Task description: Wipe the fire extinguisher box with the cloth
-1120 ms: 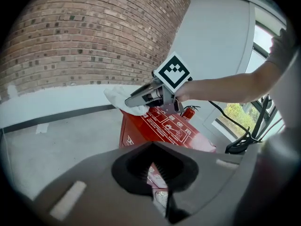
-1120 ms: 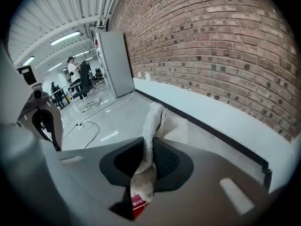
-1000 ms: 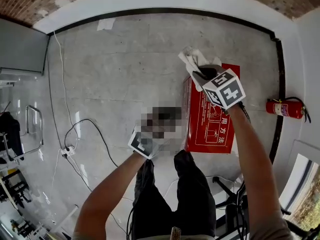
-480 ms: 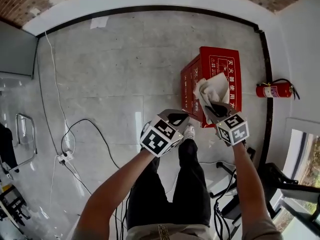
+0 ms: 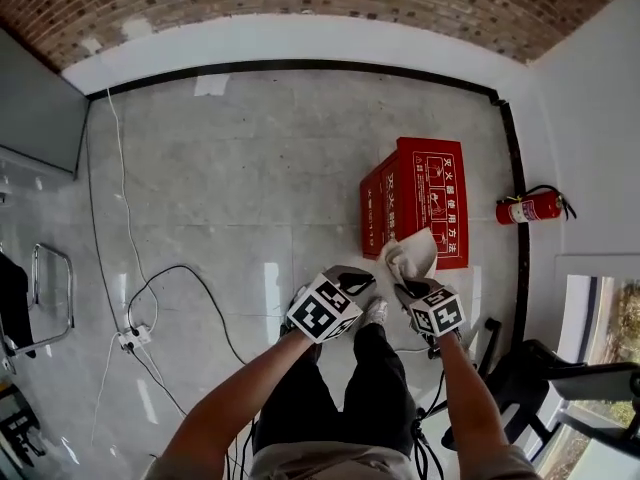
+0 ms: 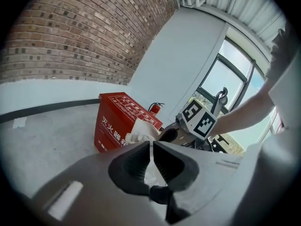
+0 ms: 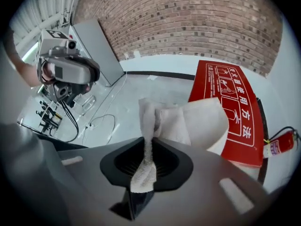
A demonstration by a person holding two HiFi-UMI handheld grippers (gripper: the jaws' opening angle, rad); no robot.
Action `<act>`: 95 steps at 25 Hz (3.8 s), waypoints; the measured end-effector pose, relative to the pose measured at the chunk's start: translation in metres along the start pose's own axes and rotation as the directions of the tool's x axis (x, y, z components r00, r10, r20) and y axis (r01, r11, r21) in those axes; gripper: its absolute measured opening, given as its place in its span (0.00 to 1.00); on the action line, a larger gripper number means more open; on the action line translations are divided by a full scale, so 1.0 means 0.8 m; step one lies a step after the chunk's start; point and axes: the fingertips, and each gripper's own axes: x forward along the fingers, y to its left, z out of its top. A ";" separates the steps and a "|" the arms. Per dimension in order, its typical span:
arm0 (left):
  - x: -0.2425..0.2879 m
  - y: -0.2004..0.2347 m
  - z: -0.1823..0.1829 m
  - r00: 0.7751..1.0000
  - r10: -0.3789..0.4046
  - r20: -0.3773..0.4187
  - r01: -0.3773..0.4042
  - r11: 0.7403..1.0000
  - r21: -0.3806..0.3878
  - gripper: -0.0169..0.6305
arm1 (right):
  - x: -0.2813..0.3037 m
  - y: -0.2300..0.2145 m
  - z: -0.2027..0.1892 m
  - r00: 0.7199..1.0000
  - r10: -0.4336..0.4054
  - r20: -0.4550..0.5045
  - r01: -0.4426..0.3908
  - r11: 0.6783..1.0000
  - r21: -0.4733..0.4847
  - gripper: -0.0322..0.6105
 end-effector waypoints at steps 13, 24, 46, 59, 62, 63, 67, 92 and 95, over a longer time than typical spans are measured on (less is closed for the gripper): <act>-0.107 -0.040 0.023 0.991 0.050 0.128 -0.028 0.985 -0.168 0.36 | -0.143 0.154 0.163 0.890 0.325 0.321 -0.314 0.946 -0.088 0.16; -0.220 -0.087 0.108 0.925 -0.136 0.356 0.190 0.974 -0.120 0.64 | -0.286 0.263 0.236 0.737 0.619 0.273 -0.471 0.759 -0.449 0.16; -0.206 -0.106 0.170 0.933 0.007 0.359 -0.016 1.000 0.022 0.20 | -0.284 0.178 0.242 0.828 0.465 0.312 -0.326 0.853 -0.407 0.32; 0.029 0.070 0.132 0.948 0.304 0.099 -0.276 0.934 -0.227 0.20 | -0.173 -0.073 0.187 0.953 0.181 0.244 -0.107 0.951 -0.289 0.09; 0.064 0.113 0.119 0.952 0.289 0.098 -0.261 0.937 -0.231 0.20 | -0.142 -0.079 0.181 0.957 0.192 0.215 -0.130 0.953 -0.272 0.09; 0.073 0.130 0.119 0.953 0.281 0.109 -0.252 0.941 -0.227 0.20 | -0.134 -0.080 0.184 0.959 0.188 0.213 -0.129 0.957 -0.261 0.09; 0.115 0.211 0.119 0.962 0.234 0.144 -0.202 0.957 -0.207 0.20 | -0.094 -0.092 0.203 0.970 0.128 0.208 -0.080 0.971 -0.227 0.09; 0.329 0.416 0.029 0.998 0.029 0.057 -0.026 0.999 -0.043 0.20 | 0.142 -0.003 0.186 0.960 -0.086 0.265 0.038 0.982 0.184 0.09; 0.360 0.433 -0.011 0.999 0.003 0.055 -0.002 1.000 -0.016 0.20 | 0.192 0.000 0.139 0.960 -0.106 0.258 0.049 0.975 0.219 0.09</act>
